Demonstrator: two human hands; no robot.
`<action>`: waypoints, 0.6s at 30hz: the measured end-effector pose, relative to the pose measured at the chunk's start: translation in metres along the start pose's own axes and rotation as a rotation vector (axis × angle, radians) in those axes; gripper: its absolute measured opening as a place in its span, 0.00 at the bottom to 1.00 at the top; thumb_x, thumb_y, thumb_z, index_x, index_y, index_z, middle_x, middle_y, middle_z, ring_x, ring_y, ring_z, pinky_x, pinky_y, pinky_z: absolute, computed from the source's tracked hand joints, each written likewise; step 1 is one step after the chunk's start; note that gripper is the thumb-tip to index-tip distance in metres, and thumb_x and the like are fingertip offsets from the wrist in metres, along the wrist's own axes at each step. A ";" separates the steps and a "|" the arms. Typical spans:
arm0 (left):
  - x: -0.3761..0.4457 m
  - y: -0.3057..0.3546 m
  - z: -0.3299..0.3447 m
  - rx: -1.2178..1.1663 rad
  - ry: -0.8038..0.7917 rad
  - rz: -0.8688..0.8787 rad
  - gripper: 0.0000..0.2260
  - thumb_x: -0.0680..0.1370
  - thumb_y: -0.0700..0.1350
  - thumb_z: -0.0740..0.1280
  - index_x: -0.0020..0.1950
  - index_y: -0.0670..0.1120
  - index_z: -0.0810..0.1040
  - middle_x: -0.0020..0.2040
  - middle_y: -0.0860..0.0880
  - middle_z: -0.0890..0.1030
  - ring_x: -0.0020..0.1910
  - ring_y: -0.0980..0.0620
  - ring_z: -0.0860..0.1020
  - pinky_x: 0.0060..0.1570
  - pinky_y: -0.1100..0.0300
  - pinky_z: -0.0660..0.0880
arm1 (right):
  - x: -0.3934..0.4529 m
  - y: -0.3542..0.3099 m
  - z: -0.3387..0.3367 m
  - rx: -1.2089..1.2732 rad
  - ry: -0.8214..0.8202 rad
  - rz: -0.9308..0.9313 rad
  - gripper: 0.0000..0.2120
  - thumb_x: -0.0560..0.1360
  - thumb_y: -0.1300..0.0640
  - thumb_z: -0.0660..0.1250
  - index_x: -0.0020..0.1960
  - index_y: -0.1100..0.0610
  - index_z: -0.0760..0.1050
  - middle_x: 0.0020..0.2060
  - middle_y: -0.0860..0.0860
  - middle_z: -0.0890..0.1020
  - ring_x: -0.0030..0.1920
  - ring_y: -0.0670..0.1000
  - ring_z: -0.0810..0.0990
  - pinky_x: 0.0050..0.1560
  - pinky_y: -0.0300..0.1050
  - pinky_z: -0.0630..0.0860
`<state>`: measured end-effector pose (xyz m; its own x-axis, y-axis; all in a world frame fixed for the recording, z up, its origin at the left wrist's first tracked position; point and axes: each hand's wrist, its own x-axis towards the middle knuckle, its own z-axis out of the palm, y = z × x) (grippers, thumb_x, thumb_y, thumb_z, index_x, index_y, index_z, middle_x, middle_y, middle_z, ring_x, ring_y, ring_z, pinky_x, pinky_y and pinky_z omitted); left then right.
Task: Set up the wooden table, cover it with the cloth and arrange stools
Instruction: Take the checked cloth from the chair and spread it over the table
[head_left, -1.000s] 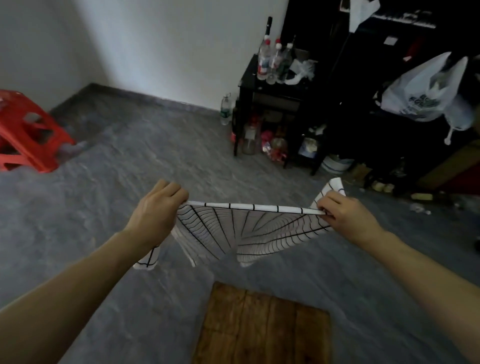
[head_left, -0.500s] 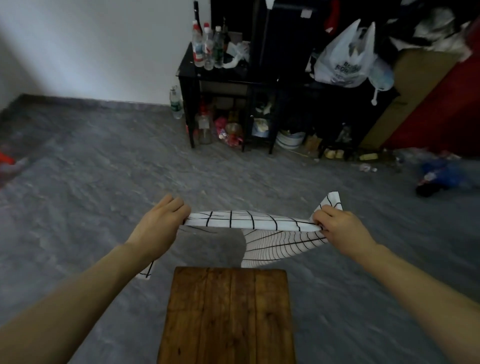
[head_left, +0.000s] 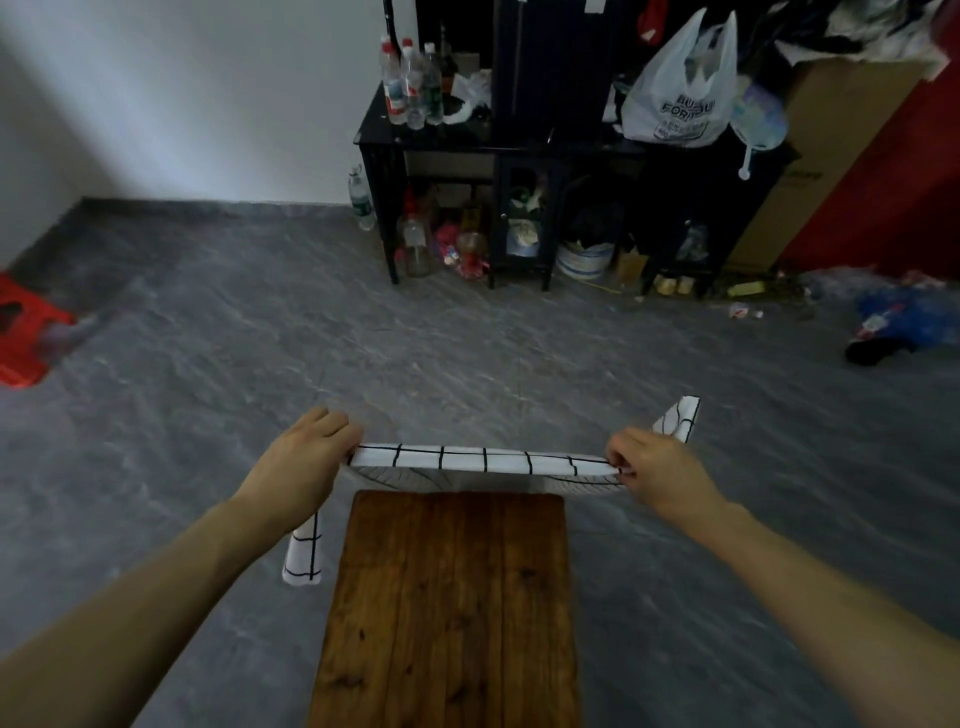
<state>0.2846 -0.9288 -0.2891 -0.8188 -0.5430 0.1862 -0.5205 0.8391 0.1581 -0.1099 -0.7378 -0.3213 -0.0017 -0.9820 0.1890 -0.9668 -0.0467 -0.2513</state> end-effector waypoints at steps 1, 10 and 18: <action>-0.005 0.000 -0.003 -0.001 0.003 -0.011 0.19 0.60 0.25 0.71 0.41 0.46 0.73 0.39 0.49 0.73 0.39 0.49 0.68 0.32 0.54 0.72 | -0.003 -0.005 0.001 0.001 -0.003 -0.015 0.23 0.51 0.72 0.80 0.37 0.57 0.73 0.31 0.51 0.76 0.26 0.53 0.75 0.23 0.43 0.69; -0.017 -0.019 -0.007 -0.026 0.082 -0.060 0.16 0.64 0.25 0.69 0.40 0.44 0.73 0.39 0.48 0.72 0.39 0.47 0.69 0.33 0.52 0.70 | -0.007 -0.036 0.003 0.026 -0.013 0.027 0.21 0.54 0.69 0.82 0.37 0.57 0.74 0.32 0.50 0.77 0.28 0.54 0.76 0.27 0.44 0.71; 0.017 -0.023 0.017 -0.103 0.064 0.058 0.18 0.61 0.24 0.70 0.40 0.44 0.74 0.40 0.47 0.73 0.40 0.49 0.67 0.31 0.52 0.71 | -0.013 -0.022 -0.020 -0.054 -0.042 0.233 0.17 0.60 0.68 0.80 0.38 0.56 0.74 0.33 0.49 0.77 0.29 0.52 0.76 0.27 0.50 0.76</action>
<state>0.2791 -0.9569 -0.3065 -0.8281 -0.4970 0.2592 -0.4418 0.8634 0.2437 -0.0934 -0.7207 -0.2994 -0.2171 -0.9719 0.0915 -0.9536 0.1911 -0.2326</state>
